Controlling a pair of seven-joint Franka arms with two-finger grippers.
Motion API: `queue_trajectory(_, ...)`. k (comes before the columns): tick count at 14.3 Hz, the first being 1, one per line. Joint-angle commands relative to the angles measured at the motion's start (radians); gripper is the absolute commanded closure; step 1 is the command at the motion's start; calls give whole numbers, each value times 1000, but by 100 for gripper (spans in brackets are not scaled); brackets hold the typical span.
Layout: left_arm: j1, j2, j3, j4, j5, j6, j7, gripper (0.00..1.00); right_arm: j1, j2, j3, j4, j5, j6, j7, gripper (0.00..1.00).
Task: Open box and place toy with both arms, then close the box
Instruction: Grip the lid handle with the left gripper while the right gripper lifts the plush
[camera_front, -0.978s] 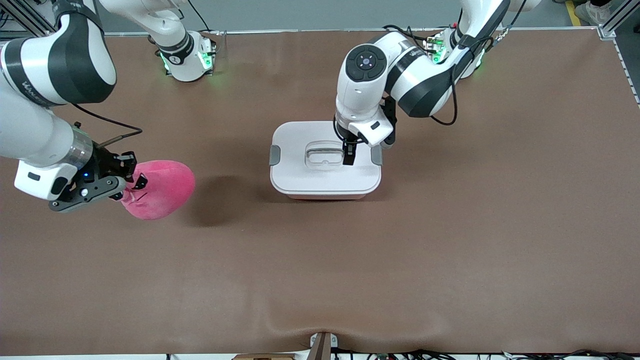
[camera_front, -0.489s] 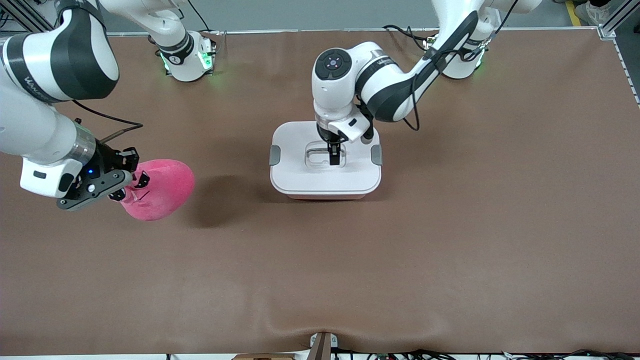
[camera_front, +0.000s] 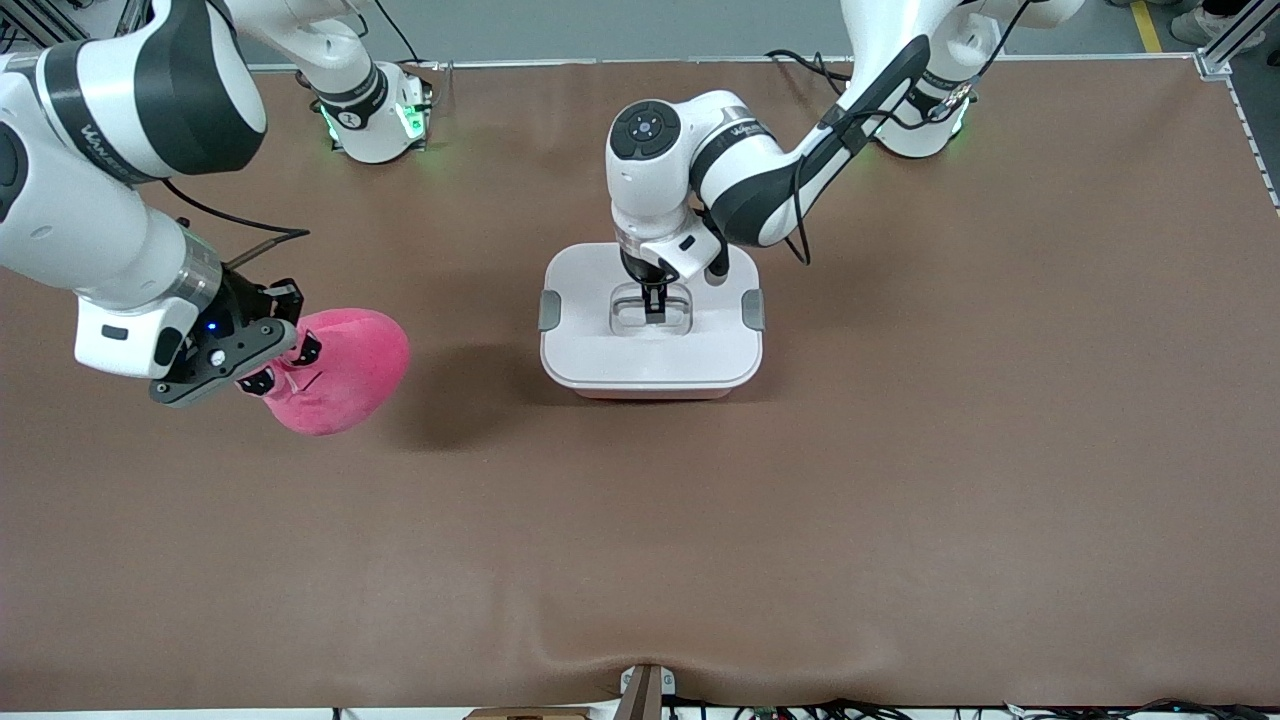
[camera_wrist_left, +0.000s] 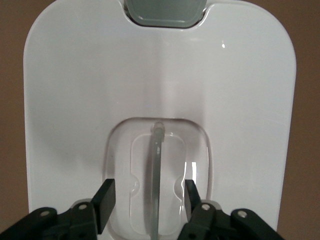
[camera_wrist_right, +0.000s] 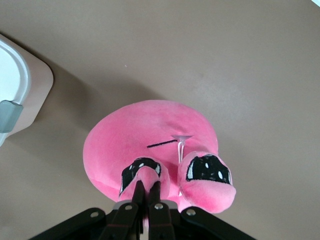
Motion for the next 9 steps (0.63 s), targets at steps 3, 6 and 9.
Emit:
queue_trajectory(3,-3,8,2,23,30,3,-26,85,35,-20,0,25,-8,-22,-43,100)
queue_trajectory(6,2,0,2,23,30,1,-23,100,78,-23,14,43,-8,-22,-82,100)
queue_trajectory(9,8,-21,2,23,30,0,-13,100,153,-55,14,42,-34,-22,-126,100)
